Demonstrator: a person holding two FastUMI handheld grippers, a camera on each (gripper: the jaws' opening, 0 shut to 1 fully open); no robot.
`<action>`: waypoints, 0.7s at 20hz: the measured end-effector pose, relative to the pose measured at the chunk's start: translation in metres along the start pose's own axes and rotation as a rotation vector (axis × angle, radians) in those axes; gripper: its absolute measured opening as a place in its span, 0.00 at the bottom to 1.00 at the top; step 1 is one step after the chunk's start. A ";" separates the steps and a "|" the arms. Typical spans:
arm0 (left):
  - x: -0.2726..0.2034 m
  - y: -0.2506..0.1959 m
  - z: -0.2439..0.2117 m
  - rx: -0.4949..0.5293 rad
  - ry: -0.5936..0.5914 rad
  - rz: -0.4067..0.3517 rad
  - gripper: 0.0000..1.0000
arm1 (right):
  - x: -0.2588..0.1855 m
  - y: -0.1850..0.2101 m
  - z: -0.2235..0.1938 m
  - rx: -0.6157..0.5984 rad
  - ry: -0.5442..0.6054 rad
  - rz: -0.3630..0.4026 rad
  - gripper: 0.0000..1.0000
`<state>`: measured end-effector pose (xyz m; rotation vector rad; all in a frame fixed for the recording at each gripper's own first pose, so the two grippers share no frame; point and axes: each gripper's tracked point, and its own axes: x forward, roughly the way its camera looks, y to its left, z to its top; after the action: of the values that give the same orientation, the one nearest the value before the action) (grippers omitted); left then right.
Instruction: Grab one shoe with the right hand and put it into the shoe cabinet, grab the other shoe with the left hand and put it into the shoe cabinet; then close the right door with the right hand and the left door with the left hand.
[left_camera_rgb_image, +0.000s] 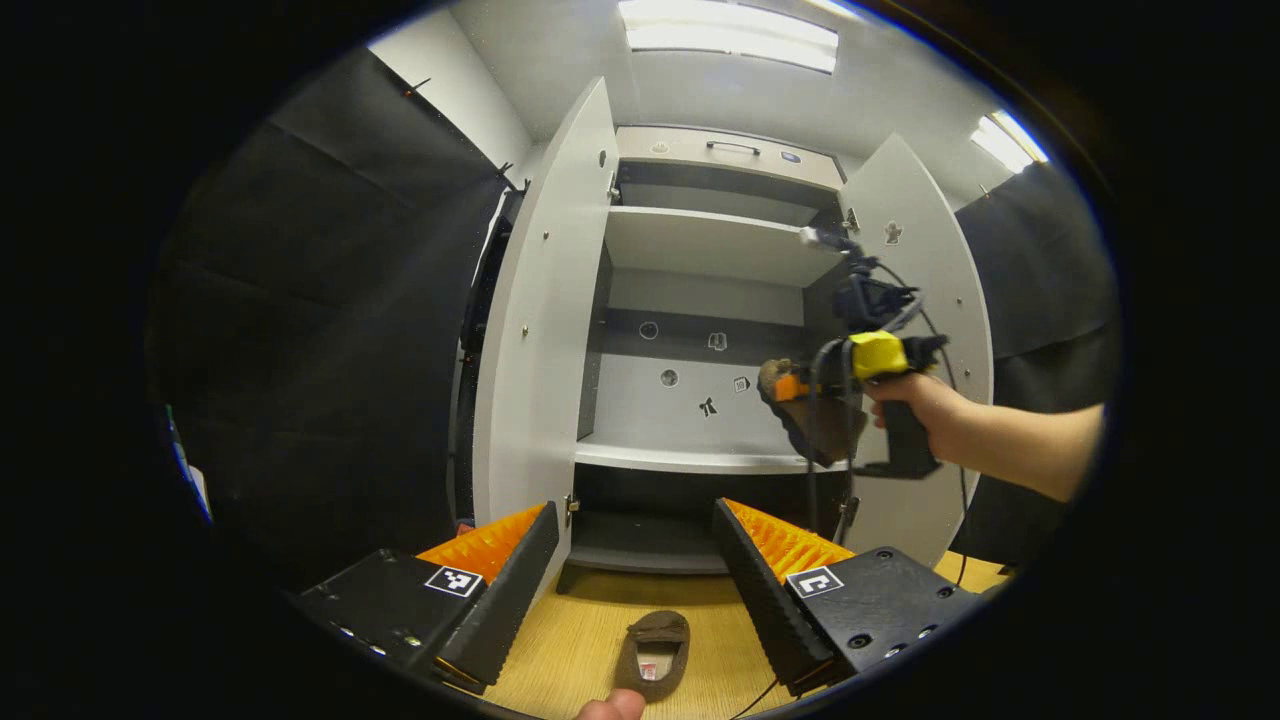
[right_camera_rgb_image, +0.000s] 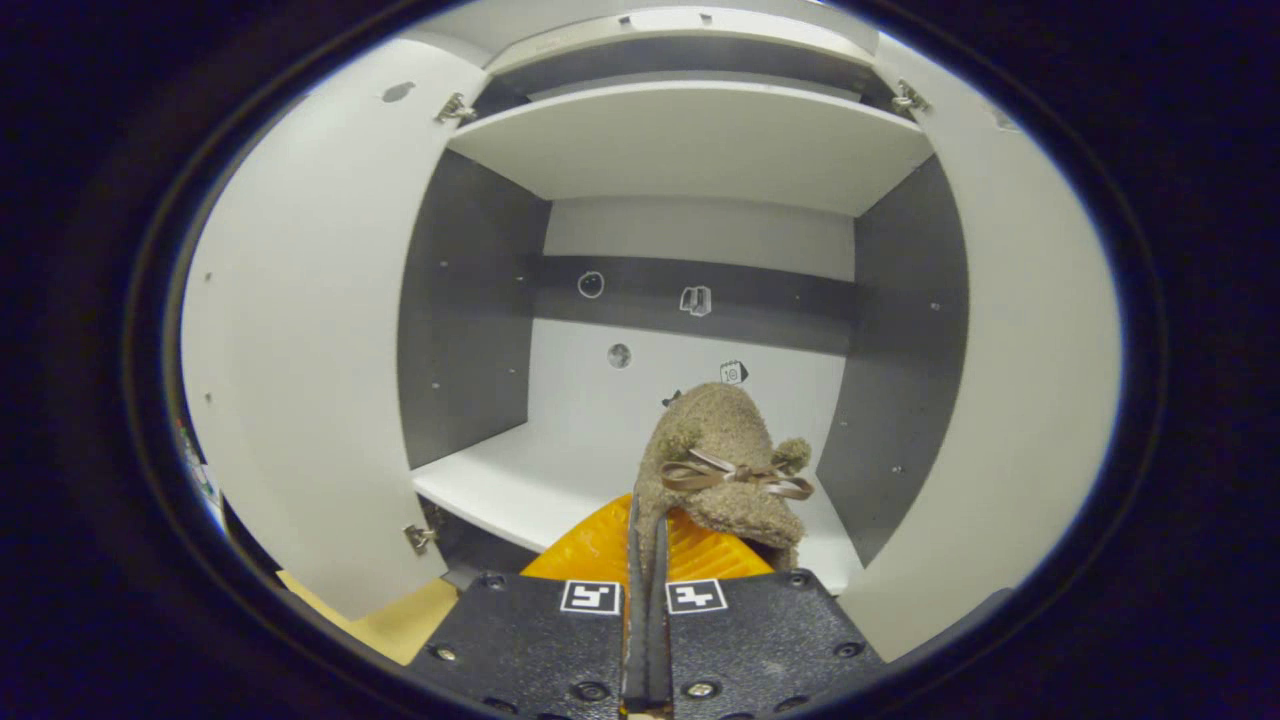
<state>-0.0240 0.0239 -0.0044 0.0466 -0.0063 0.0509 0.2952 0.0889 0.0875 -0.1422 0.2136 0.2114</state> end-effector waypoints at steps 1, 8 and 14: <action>-0.001 -0.001 0.000 -0.002 0.002 -0.003 0.94 | 0.018 0.000 0.001 -0.007 0.034 0.001 0.04; -0.001 0.001 -0.002 -0.021 0.024 0.009 0.95 | 0.095 -0.001 -0.036 -0.002 0.272 -0.048 0.04; -0.003 0.013 -0.008 -0.029 0.040 0.040 0.99 | 0.113 0.004 -0.053 0.039 0.322 -0.090 0.04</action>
<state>-0.0279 0.0366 -0.0115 0.0169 0.0316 0.0913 0.3921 0.1055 0.0105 -0.1466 0.5302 0.0932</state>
